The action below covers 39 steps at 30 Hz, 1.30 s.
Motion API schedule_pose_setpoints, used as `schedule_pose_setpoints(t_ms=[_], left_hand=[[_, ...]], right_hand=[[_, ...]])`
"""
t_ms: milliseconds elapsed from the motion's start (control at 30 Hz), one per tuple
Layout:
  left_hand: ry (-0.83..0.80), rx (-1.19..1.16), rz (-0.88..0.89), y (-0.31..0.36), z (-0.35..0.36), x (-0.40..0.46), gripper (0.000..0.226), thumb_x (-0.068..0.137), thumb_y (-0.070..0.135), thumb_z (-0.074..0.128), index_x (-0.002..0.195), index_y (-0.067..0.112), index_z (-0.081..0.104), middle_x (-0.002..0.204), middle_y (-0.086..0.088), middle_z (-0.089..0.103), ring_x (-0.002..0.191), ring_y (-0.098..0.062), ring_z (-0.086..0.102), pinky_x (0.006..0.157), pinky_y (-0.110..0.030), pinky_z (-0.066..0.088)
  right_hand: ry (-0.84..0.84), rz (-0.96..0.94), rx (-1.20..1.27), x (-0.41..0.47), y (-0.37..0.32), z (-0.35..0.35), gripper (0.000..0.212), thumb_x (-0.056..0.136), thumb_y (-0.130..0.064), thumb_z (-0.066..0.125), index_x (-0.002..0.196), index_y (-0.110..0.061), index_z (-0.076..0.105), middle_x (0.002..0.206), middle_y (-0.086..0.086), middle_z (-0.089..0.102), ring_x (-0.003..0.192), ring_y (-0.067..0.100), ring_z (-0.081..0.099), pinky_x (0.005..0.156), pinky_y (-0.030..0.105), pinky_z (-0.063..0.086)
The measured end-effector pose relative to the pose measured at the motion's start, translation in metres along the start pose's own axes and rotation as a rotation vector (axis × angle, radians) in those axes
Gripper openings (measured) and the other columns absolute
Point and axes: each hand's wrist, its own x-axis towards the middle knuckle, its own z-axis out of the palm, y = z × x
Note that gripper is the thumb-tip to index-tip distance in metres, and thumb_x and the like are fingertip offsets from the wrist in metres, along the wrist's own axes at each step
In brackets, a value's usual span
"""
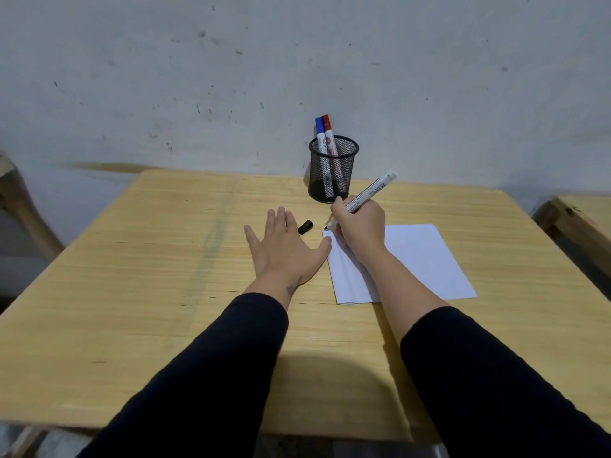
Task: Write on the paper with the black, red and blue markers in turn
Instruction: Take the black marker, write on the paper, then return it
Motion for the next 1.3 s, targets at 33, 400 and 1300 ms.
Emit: schedule_pose_setpoints(t_ms=[33,400,1300], left_hand=[[-0.001,0.002,0.002,0.000,0.000,0.000,0.097,0.080,0.076,0.020,0.151,0.012,0.005,0.162,-0.001,0.000,0.148,-0.017,-0.008,0.116,-0.058,-0.005],[-0.016,-0.010,0.001,0.000,-0.003,-0.002,0.096,0.080,0.076,0.021,0.151,0.012,0.004,0.162,-0.001,-0.001,0.148,-0.017,-0.009,0.116,-0.058,-0.006],[0.244,-1.204,0.137,0.006,-0.058,-0.009,0.013,0.089,0.008,0.060,0.093,0.019,0.066,0.083,0.002,0.070,0.074,-0.010,0.066,0.056,-0.009,0.047]], right_hand=[[-0.003,-0.003,-0.016,0.000,0.000,0.000,0.028,0.087,-0.026,0.060,0.076,-0.002,0.069,0.059,-0.004,0.062,0.054,0.004,0.057,0.047,0.012,0.044],[-0.007,0.000,-0.083,0.003,0.004,0.003,0.032,0.084,-0.027,0.058,0.072,0.001,0.068,0.065,0.009,0.068,0.058,0.016,0.061,0.051,0.022,0.046],[-0.019,-0.017,0.322,-0.009,-0.069,-0.036,0.040,0.094,-0.028,0.047,0.062,-0.008,0.059,0.047,0.005,0.057,0.031,0.016,0.044,0.040,0.027,0.042]])
